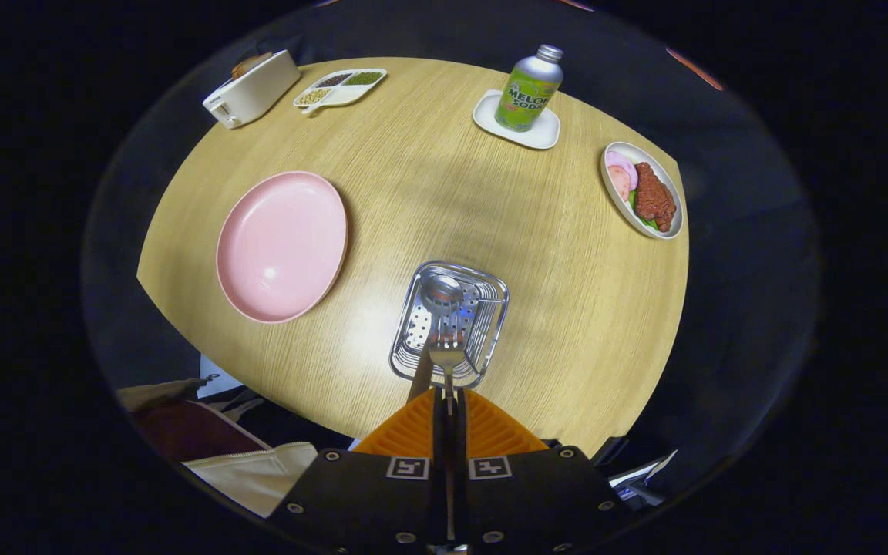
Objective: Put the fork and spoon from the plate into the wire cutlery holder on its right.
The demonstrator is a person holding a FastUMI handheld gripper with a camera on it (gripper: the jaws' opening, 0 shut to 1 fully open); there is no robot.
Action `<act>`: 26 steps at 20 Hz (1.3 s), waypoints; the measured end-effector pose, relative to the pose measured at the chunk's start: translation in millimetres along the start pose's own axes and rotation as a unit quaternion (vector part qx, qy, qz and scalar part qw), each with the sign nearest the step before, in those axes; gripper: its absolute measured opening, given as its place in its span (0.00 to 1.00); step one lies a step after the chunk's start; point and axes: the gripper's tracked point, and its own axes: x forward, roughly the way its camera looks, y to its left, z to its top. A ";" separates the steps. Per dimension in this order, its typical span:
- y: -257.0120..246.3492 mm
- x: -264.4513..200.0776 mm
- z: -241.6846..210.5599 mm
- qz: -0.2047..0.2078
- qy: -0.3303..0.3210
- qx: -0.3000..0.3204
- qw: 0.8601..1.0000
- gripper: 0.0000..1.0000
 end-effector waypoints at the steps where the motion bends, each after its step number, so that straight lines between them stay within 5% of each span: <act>1: -0.2 2.3 2.0 0.000 0.006 -0.005 1.000 0.04; 13: 4.1 14.0 16.0 0.001 0.025 -0.023 0.999 0.12; 16: 2.4 11.7 18.0 -0.005 0.012 -0.008 1.000 0.28; 18: 0.6 9.6 21.6 -0.009 -0.002 0.003 1.000 0.47; 20: -0.3 5.2 27.4 -0.008 -0.020 0.022 1.000 0.73; 21: 2.2 2.6 30.7 -0.004 -0.031 0.036 0.999 0.93; 22: 3.7 -1.3 35.2 -0.001 -0.045 0.047 0.998 1.00; 26: 14.1 -33.5 57.5 0.013 -0.115 0.081 0.990 1.00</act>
